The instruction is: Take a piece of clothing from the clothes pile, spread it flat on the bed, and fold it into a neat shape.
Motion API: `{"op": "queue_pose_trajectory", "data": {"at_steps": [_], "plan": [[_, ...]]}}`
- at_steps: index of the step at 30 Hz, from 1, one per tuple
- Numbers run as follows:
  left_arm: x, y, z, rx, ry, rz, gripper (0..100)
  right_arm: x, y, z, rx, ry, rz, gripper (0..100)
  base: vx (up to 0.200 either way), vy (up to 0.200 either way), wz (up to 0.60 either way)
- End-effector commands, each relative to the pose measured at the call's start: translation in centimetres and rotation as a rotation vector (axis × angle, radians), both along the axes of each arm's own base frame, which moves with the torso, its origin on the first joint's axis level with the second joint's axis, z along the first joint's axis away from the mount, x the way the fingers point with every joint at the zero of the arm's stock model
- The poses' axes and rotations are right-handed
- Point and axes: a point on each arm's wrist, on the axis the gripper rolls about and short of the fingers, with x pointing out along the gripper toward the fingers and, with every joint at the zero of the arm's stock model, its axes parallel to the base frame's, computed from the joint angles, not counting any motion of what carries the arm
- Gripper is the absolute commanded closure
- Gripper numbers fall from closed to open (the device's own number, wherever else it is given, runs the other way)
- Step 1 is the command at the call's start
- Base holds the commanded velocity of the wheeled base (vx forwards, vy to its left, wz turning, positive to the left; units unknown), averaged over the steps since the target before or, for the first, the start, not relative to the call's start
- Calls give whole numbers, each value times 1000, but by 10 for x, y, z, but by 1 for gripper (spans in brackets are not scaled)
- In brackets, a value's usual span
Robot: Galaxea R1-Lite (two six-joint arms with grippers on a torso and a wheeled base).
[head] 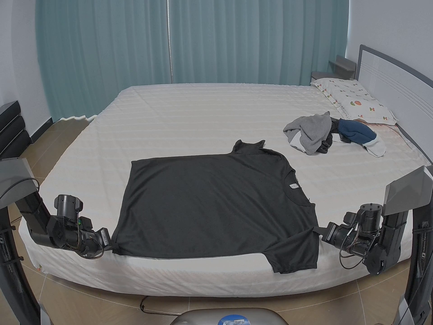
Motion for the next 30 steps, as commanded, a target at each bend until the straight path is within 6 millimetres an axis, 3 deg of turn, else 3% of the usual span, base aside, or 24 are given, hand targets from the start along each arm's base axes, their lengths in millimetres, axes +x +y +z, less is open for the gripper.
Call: {"op": "queue_pose_trajectory", "data": {"at_steps": [1, 5, 9, 21, 28, 29, 30], "plan": [[0, 0, 0, -1, 1, 1, 100, 1, -2, -8, 14, 16, 28, 0, 0, 0, 0], [0, 0, 0, -2, 2, 2, 100, -5, -11, 0, 66, 13, 98, 0, 0, 0, 0], [0, 0, 0, -2, 2, 2, 100, -6, -18, -6, 34, -1, 169, 0, 0, 0, 0], [0, 0, 0, -1, 1, 1, 100, -9, -15, -29, 0, 26, 269, 0, 0, 0, 0], [0, 0, 0, -1, 1, 1, 100, -5, -14, -31, 8, 13, 286, 0, 0, 0, 0], [0, 0, 0, -1, 1, 1, 100, -5, -14, -31, 8, 13, 287, 100, 0, 0, 0], [0, 0, 0, -1, 1, 1, 100, -5, -13, -31, 7, 12, 289, 100, 0, 0, 0]]}}
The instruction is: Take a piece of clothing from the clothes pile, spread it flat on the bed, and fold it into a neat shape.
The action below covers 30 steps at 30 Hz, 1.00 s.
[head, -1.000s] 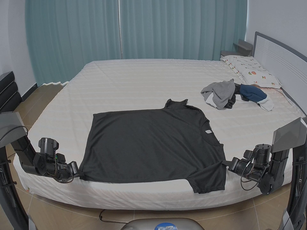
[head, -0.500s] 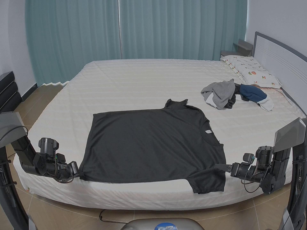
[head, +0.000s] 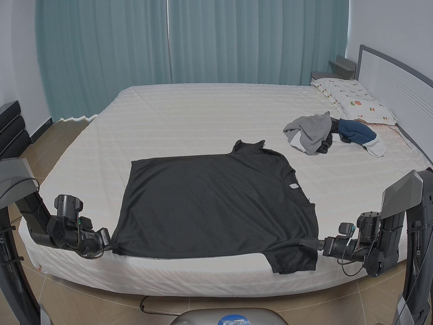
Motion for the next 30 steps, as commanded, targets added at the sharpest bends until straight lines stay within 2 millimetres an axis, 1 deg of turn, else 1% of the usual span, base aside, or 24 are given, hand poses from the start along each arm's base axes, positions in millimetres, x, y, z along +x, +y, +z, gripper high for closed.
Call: {"op": "queue_pose_trajectory", "data": {"at_steps": [1, 4, 10, 17, 18, 19, 20, 22, 24, 25, 27, 30], "plan": [[0, 0, 0, 0, 1, 1, 100, 0, 1, -2, -2, -3, 3, 100, 0, 0, 0], [0, 0, 0, 0, 1, 1, 100, -1, -2, 0, -13, -12, 0, 100, 0, 0, 0], [0, 0, 0, -1, 1, 2, 100, -4, -15, 4, -27, -22, -36, 100, 0, 0, 0], [0, 0, 0, -1, 1, 2, 100, -12, -16, 15, -29, -29, -35, 100, 0, 0, 0], [0, 0, 0, -1, 1, 2, 100, -13, -16, 21, -21, -41, -32, 100, 0, 0, 0], [0, 0, 0, -1, 1, 2, 100, -13, -16, 21, -21, -41, -32, 100, 0, 0, 0], [0, 0, 0, -1, 0, 2, 100, -16, -18, 28, -4, -48, -26, 100, 0, 0, 0], [0, 0, 0, 0, 1, 1, 100, -22, -17, 28, 1, -26, -18, 100, 0, 0, 0], [-2, 0, 3, 2, -3, 4, 100, -29, -16, 24, -7, 0, -9, 100, 0, 0, 0], [-3, 0, 8, 4, -20, 4, 100, -34, -16, 23, -14, 15, -4, 100, 0, 0, 0], [-5, 0, 17, 19, -40, 7, 100, -39, -17, 23, -23, 21, 6, 100, 0, 0, 0], [-9, 0, 22, 30, -52, 6, 100, -45, -16, 25, -31, 29, 15, 100, 0, 0, 0]]}}
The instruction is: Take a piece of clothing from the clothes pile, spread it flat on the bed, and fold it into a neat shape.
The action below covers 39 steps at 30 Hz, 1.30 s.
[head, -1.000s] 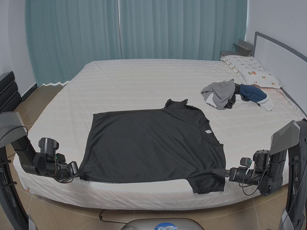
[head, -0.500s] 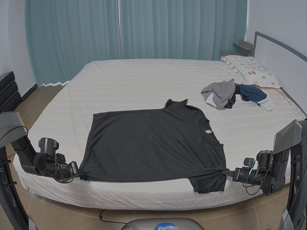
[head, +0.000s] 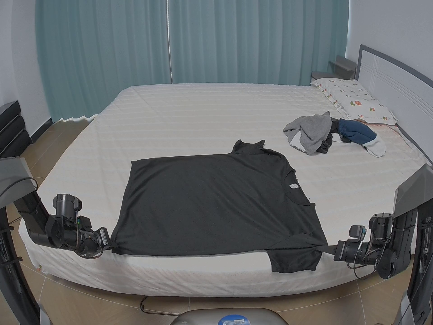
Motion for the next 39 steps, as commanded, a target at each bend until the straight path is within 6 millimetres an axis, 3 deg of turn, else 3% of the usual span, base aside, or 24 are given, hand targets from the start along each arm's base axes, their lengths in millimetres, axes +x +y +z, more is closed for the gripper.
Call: {"op": "queue_pose_trajectory", "data": {"at_steps": [1, 21, 39], "plan": [[-7, 0, 15, 15, -38, 2, 100, -10, 0, 5, -7, 3, 8, 100, 0, 0, 0], [-29, 0, 10, 177, 119, -106, 100, -47, -3, 9, -68, 62, 45, 100, 0, 0, 0], [-49, -1, 16, 255, 213, -203, 100, -62, -4, 13, -129, 133, 105, 100, 0, 0, 0]]}}
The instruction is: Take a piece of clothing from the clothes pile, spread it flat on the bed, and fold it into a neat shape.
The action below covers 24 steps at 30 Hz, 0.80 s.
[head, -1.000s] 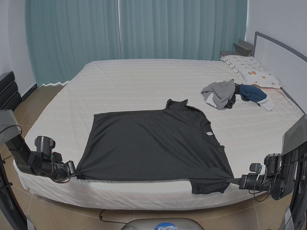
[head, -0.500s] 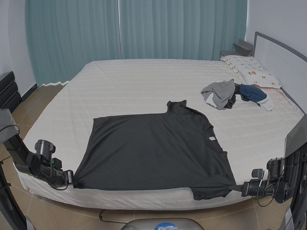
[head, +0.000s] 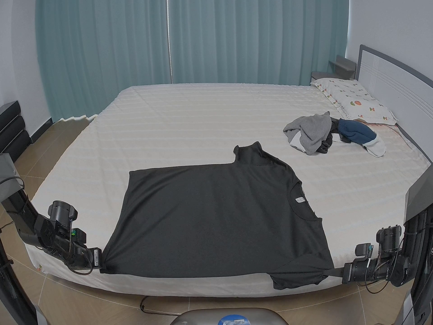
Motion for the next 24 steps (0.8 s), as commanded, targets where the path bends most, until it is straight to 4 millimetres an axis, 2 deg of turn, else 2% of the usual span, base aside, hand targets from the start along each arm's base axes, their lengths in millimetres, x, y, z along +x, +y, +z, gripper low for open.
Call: {"op": "queue_pose_trajectory", "data": {"at_steps": [1, 14, 20, 21, 24], "plan": [[-6, 0, 6, 12, 18, -36, 100, -7, -1, 5, -19, 4, 13, 100, 0, 0, 0], [-14, 0, 11, 63, 67, -58, 100, -15, -1, 16, -51, -1, 57, 100, 0, 0, 0], [-1, 1, 24, 38, -15, 18, 100, 0, 0, 29, -18, -119, 16, 100, 0, 0, 0], [5, 2, 29, 21, -52, 61, 100, 10, 2, 32, 6, -155, -7, 100, 0, 0, 0], [15, 1, 36, -33, -122, 109, 100, 23, 7, 36, 38, -176, -35, 100, 0, 0, 0]]}}
